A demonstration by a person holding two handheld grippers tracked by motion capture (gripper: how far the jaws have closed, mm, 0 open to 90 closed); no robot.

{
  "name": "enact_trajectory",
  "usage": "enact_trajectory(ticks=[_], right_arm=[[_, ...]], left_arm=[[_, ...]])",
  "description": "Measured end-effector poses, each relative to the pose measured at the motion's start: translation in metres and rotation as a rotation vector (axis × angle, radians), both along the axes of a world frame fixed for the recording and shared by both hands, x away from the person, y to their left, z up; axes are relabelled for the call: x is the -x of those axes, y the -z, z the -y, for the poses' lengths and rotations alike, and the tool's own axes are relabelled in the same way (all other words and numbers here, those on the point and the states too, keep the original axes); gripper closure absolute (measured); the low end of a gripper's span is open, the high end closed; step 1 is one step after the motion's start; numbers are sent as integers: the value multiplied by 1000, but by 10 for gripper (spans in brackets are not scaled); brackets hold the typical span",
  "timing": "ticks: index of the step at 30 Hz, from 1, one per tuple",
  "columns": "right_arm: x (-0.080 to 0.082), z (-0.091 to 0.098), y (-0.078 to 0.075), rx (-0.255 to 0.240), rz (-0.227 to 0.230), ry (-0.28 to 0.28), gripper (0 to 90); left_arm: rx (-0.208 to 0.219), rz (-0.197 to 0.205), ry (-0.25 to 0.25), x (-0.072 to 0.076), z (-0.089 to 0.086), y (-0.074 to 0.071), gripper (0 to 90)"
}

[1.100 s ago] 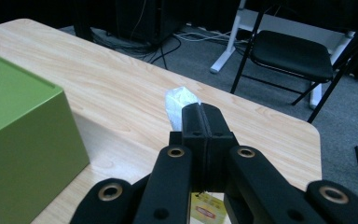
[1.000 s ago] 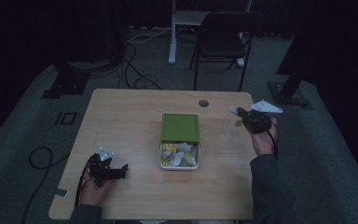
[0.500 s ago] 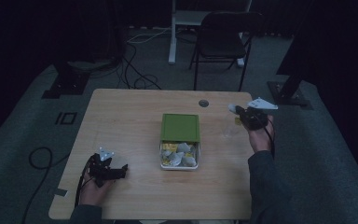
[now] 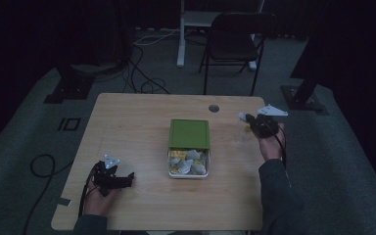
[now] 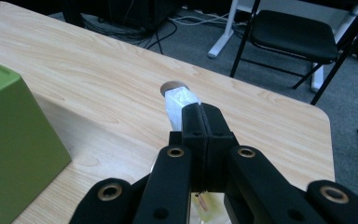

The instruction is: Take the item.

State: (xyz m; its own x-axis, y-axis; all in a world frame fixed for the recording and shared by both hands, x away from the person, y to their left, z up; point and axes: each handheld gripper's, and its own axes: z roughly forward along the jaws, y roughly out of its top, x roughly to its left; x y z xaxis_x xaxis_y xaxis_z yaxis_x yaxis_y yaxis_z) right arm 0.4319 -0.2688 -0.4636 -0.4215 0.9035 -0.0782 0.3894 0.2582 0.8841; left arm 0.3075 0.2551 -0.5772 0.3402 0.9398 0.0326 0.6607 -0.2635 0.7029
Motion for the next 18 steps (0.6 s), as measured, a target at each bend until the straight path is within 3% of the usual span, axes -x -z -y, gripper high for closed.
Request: enact_trajectory(ticks=[1,4,18], right_arm=[[0,1,2,0,-2,2,896],[-1,2,3,-4,0,16,731],[4,8,1,-6,2,17,702]], left_arm=[[0,0,0,0,0,0,27],[0,0,0,0,0,0,27],[0,0,0,0,0,0,27]])
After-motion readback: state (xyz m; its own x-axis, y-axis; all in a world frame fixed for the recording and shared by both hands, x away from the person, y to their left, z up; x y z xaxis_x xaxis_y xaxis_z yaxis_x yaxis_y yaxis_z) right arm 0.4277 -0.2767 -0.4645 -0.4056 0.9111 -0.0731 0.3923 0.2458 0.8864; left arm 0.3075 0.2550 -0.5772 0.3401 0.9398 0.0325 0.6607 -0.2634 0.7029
